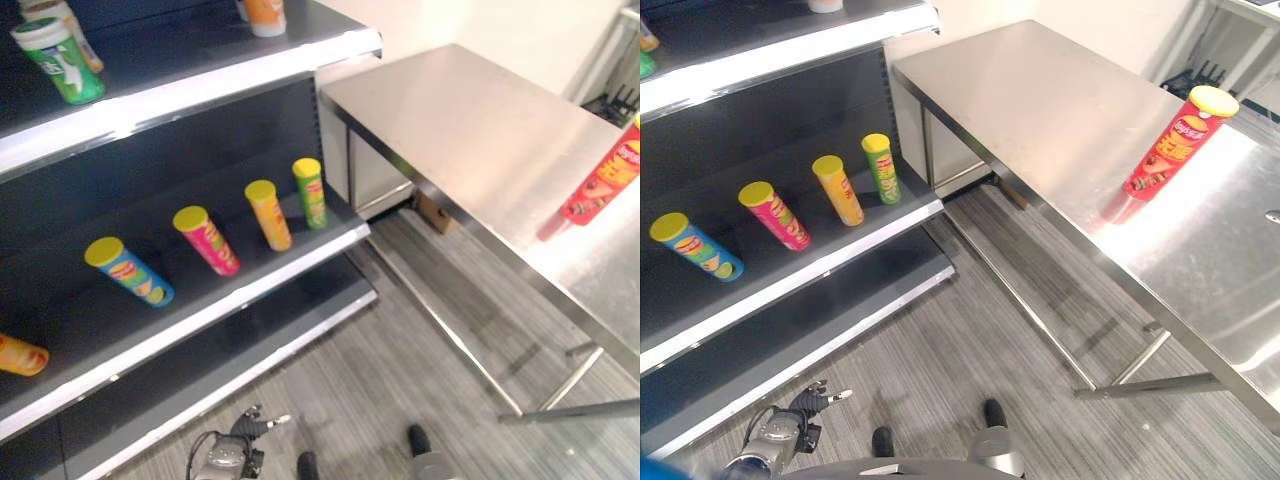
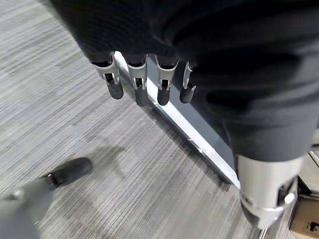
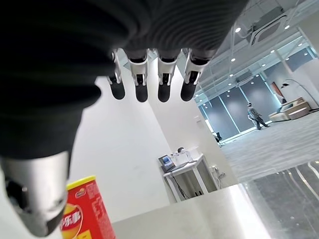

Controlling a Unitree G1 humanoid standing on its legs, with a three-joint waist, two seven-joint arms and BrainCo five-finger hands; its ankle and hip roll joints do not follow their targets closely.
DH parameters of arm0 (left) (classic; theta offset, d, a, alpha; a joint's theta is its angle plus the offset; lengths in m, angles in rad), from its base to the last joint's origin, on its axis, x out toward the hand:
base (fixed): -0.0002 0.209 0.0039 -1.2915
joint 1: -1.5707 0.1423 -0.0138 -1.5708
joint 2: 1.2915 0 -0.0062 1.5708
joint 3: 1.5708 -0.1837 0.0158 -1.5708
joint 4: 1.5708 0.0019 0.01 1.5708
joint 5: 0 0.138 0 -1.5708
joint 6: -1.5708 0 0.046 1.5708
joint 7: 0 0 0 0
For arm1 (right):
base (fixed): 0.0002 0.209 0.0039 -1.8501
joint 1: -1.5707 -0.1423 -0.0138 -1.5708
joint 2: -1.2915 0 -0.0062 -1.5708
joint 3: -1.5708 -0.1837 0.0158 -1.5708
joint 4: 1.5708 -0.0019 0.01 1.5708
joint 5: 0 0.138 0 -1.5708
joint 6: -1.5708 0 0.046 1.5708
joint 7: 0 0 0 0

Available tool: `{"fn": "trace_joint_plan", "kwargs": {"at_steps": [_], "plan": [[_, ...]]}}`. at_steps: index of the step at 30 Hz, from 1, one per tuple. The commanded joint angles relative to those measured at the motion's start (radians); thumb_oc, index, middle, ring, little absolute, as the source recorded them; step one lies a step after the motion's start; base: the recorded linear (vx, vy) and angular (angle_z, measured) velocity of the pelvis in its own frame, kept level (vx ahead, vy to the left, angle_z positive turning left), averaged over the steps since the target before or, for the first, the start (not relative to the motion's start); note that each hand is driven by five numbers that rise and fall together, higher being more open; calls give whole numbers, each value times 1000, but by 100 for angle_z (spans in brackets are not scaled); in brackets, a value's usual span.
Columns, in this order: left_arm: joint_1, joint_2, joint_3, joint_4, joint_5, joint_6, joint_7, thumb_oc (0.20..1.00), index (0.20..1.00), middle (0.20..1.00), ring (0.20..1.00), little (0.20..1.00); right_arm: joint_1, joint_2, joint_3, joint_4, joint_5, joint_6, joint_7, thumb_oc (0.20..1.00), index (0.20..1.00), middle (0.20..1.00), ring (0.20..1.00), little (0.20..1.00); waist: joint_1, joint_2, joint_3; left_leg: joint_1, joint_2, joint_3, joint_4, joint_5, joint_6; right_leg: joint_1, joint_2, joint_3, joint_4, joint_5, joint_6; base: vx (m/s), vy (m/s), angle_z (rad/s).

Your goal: Put the goods on the table back onto the shelves and tidy them up.

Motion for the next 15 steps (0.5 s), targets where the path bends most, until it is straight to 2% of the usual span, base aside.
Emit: {"fn": "trace_joint_plan", "kwargs": {"at_steps": [1, 4, 7, 10, 12, 13, 15], "plan": [[-30, 58, 27, 9, -33, -11, 24, 1000, 1000, 1000, 1000, 1000, -94, -20, 23, 19, 4, -13, -38, 1000, 1000, 1000, 1000, 1000, 44, -3, -4, -33, -59, 46, 25, -67, 65, -17, 149, -69, 233, -168, -31, 62, 78, -41], [-13, 67, 30, 7, -24, -9, 22, 1000, 1000, 1000, 1000, 1000, -123, -10, 55, 20, 7, -13, -32, 1000, 1000, 1000, 1000, 1000, 47, 1, 15, -15, -48, 57, 29, -77, 74, -87, 135, -84, 355, -156, 3, 34, 33, -38], [-6, 73, 28, 8, -12, -12, 23, 1000, 1000, 1000, 1000, 1000, -125, -7, 56, 15, 16, -19, -23, 1000, 1000, 1000, 1000, 1000, 49, 11, 12, 3, -37, 46, 22, -88, 64, -102, 88, -127, 275, -132, -12, 91, -63, -28], [-7, 75, 25, 4, -15, -14, 26, 1000, 1000, 1000, 1000, 1000, -128, -16, 54, 19, 29, -20, -23, 1000, 1000, 1000, 1000, 1000, 43, 14, 20, 14, -29, 19, 28, -101, 53, -143, 54, -115, 186, -79, -8, 99, -94, -6], [-4, 82, 28, 3, -12, -11, 25, 1000, 1000, 1000, 1000, 1000, -107, -18, 40, 13, 20, -14, -23, 1000, 1000, 1000, 1000, 1000, 33, 3, 18, 26, -30, 6, 31, -110, 43, -134, 51, -82, 139, -67, 6, 124, -147, 34], [-6, 87, 30, -4, -12, -14, 23, 1000, 1000, 1000, 1000, 1000, -74, -17, 23, -6, 11, -8, -14, 1000, 1000, 1000, 1000, 1000, 34, -17, 10, 37, -29, 4, 36, -115, 33, -107, 49, -76, 109, -57, -1, 97, -145, 53], [-7, 90, 28, -1, -12, -15, 24, 1000, 1000, 1000, 1000, 1000, -62, -16, 12, -11, 16, -7, -9, 1000, 1000, 1000, 1000, 1000, 34, -22, 0, 38, -22, 3, 36, -112, 26, -94, 51, -82, 92, -53, -3, 87, -126, 32]]}}
